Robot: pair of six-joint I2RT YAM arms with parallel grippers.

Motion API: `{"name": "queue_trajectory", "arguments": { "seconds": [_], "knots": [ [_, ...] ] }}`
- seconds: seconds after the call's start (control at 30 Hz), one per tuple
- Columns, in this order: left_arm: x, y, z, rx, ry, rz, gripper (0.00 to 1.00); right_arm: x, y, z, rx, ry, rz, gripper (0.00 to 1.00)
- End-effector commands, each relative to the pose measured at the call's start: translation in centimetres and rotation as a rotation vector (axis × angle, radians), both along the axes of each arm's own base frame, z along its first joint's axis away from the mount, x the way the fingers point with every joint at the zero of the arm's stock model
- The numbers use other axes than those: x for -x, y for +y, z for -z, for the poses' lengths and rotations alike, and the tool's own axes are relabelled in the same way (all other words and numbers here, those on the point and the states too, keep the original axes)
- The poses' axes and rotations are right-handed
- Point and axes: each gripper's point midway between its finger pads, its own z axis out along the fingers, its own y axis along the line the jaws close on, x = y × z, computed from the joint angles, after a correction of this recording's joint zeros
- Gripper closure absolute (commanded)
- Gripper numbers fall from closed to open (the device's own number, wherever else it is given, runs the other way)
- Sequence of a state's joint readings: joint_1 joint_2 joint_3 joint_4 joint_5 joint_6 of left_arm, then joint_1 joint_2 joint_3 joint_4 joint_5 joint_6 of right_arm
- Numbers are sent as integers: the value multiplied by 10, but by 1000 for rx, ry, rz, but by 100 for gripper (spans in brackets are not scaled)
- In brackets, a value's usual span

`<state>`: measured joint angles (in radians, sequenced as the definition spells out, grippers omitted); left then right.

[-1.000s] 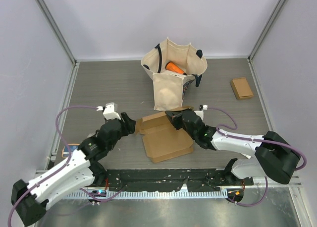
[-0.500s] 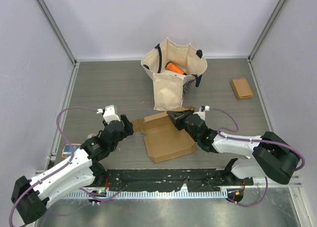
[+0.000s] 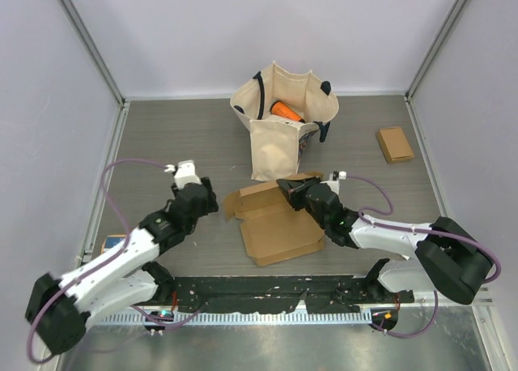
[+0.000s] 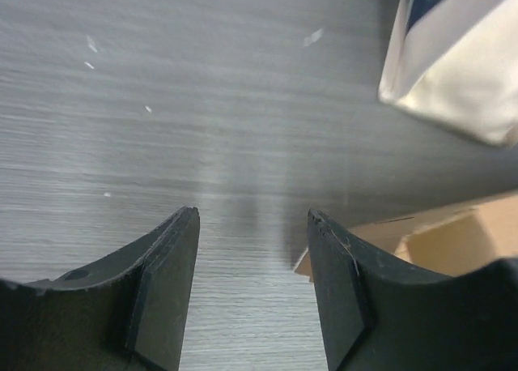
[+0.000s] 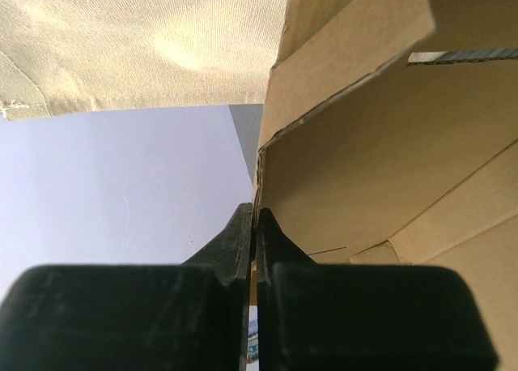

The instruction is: Fold the paper box

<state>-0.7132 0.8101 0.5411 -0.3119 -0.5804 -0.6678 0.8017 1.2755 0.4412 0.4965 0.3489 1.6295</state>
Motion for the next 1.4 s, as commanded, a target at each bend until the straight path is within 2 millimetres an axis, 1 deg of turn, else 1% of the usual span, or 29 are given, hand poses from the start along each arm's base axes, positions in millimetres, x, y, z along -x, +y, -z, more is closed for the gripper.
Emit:
{"name": "queue_trajectory", "arguments": {
  "seconds": [0.0, 0.03, 0.1, 0.13, 0.17, 0.2, 0.23, 0.27, 0.33, 0.37, 0.4, 0.53, 0.6, 0.63, 0.67, 0.73, 0.77, 0.83, 0.93, 0.97, 1.03, 1.13, 1.17, 1.2, 1.23, 1.27, 1.3, 1.33, 1.37],
  "knots": [
    [-13, -46, 42, 32, 139, 187, 42, 0, -3, 5, 20, -10, -1, 99],
    [-11, -67, 41, 86, 155, 278, 45, 0, -1, 5, 18, -14, -9, 99],
    [-12, -86, 36, 125, 167, 353, 50, 3, -1, 12, 32, -7, -21, 99],
    [-15, -95, 26, 166, 134, 386, 53, 5, -2, 16, 40, -4, -22, 99],
    [-6, -104, 26, 203, 143, 441, 54, 7, -4, 18, 36, 4, -16, 99],
    [-7, -109, 14, 245, 98, 463, 54, 11, -8, 28, 47, 20, -9, 99],
    [-6, -119, 2, 293, 57, 503, 55, 12, -10, 28, 40, 17, -2, 99],
    [2, -127, 1, 329, 63, 559, 56, 13, -13, 32, 43, 23, 4, 99],
    [5, -138, -5, 379, 57, 602, 56, 16, -16, 37, 47, 29, 10, 99],
    [11, -146, -7, 408, 68, 656, 56, 17, -16, 38, 50, 29, 13, 99],
    [13, -153, -6, 421, 74, 683, 56, 19, -15, 40, 50, 32, 11, 99],
    [16, -167, 15, 414, 119, 720, 60, 21, -15, 41, 40, 28, 11, 99],
    [14, -164, 17, 396, 92, 694, 62, 23, -19, 43, 46, 24, 17, 99],
    [15, -158, 22, 374, 84, 668, 63, 22, -19, 36, 50, -9, 11, 99],
    [14, -152, 10, 362, 29, 659, 62, 23, -20, 33, 59, -21, 5, 99],
    [13, -136, 8, 319, -11, 614, 54, 21, -21, 22, 92, -48, 4, 99],
    [15, -132, -5, 313, -57, 619, 52, 19, -21, 16, 95, -60, 8, 99],
    [18, -127, -7, 303, -55, 615, 44, 15, -20, 6, 76, -83, 20, 99],
    [24, -126, -9, 321, -22, 614, 40, 9, -13, -6, 24, -103, 19, 99],
    [26, -125, -7, 329, -15, 608, 39, 7, -10, -4, 22, -100, 13, 99],
    [24, -119, -10, 322, -46, 584, 39, 0, -2, -22, -25, -139, 7, 99],
    [14, -99, -13, 248, -101, 502, 41, -10, 7, -32, -41, -176, -3, 99],
    [9, -92, -16, 229, -126, 469, 42, -11, 9, -34, -47, -190, -9, 99],
    [7, -88, -16, 210, -140, 453, 43, -13, 10, -29, -40, -193, -12, 99],
    [6, -83, -21, 202, -164, 438, 48, -16, 8, -37, -73, -226, -4, 99],
    [4, -78, -21, 193, -172, 410, 50, -16, 9, -38, -84, -240, -17, 99],
    [2, -72, -17, 187, -188, 378, 51, -17, 9, -31, -74, -241, -25, 99],
    [1, -68, -19, 192, -207, 360, 52, -19, 8, -33, -88, -250, -25, 99],
    [2, -66, -18, 193, -214, 354, 52, -16, 9, -28, -87, -246, -42, 99]
  ]
}}
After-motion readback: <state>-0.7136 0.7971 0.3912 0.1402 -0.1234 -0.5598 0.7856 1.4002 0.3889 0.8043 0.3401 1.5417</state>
